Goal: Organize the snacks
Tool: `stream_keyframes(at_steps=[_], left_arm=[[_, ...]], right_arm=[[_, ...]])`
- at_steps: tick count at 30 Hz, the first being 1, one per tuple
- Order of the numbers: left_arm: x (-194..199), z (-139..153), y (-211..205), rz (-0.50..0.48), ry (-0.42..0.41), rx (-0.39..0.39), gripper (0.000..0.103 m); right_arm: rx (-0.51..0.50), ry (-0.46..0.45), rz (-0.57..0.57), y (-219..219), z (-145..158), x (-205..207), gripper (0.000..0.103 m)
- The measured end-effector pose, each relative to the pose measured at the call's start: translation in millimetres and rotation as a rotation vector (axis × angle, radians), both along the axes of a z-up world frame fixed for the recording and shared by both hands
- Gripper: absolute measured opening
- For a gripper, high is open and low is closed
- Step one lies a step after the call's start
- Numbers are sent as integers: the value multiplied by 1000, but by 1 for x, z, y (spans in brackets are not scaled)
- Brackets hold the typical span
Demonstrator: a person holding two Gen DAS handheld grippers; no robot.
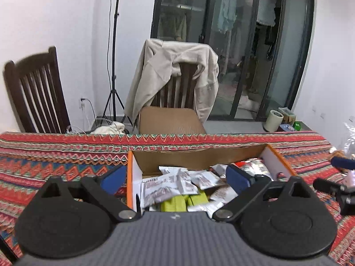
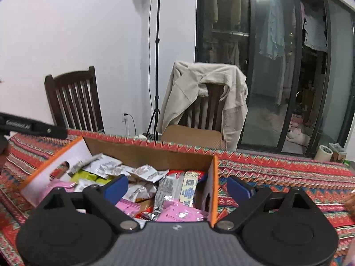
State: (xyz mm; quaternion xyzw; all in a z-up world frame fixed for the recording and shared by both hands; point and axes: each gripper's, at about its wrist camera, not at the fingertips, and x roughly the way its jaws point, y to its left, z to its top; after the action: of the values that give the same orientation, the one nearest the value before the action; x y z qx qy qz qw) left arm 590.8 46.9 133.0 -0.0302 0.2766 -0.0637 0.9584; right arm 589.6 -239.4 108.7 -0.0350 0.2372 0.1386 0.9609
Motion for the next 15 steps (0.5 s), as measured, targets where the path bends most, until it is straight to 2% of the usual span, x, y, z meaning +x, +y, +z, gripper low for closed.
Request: stream_keyframes(at_steps=[2, 4, 9, 15], left_arm=[[-33, 15, -1, 9, -36, 9, 101], [-64, 27, -2, 11, -72, 16, 103], [-159, 45, -7, 26, -177, 28, 103], [-275, 54, -13, 60, -263, 30, 103]], right_arm=[[0, -28, -6, -5, 16, -18, 97], [7, -53, -6, -12, 30, -38, 103], [20, -126, -1, -28, 68, -105, 103], [47, -201, 19, -45, 85, -200, 103]])
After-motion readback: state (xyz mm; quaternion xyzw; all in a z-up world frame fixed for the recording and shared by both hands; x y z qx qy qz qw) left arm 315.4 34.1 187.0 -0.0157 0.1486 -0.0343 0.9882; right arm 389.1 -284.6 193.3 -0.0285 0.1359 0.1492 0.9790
